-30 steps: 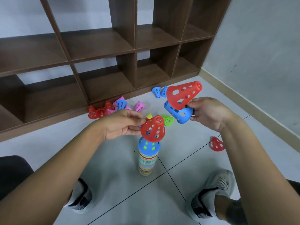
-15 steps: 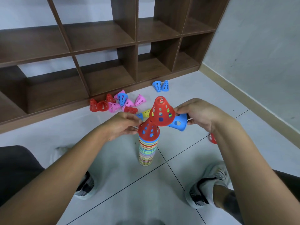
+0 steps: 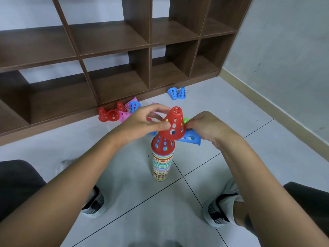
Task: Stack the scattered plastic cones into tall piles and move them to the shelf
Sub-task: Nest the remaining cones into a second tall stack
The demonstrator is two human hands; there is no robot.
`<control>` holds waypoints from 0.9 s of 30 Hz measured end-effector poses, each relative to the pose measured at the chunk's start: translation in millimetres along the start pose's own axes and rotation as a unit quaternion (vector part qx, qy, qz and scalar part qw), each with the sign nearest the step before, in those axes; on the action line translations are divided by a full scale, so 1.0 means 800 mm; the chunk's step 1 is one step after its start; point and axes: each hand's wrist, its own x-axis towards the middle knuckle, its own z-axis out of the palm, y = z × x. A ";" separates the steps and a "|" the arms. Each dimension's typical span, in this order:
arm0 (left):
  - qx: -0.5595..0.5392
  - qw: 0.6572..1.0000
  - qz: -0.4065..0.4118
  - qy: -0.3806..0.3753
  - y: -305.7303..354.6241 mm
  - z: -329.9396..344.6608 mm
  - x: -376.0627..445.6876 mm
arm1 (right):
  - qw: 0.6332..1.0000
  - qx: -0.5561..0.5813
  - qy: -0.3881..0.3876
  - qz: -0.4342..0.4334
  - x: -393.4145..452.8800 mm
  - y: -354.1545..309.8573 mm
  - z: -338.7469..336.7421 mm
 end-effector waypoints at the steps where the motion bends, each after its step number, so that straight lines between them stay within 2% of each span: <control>1: 0.020 1.000 0.001 -0.007 0.004 0.005 0.001 | 1.000 -0.005 0.000 -0.001 0.001 0.000 0.000; 4: 0.061 0.998 0.019 0.008 0.006 0.023 0.002 | 1.000 -0.001 -0.013 -0.003 0.001 0.000 -0.001; 10: 0.058 0.996 0.026 0.061 -0.008 0.024 -0.005 | 0.997 0.059 -0.024 -0.047 0.001 0.014 -0.027; 14: 0.061 0.996 0.014 0.057 -0.019 0.020 -0.008 | 0.977 0.204 -0.028 -0.059 0.006 0.024 -0.048; 19: 0.080 0.996 0.008 0.031 -0.040 0.023 -0.005 | 0.923 0.349 -0.144 -0.077 0.003 0.021 -0.056; 22: 0.103 0.994 0.001 0.024 -0.051 0.025 -0.006 | 0.890 0.391 -0.214 -0.100 0.001 0.018 -0.048; 24: 0.084 0.996 -0.002 0.014 -0.057 0.026 -0.007 | 0.883 0.387 -0.240 -0.115 0.000 0.017 -0.039; 27: 0.065 0.998 -0.026 -0.002 -0.069 0.023 -0.005 | 0.894 0.345 -0.252 -0.132 0.004 0.019 -0.020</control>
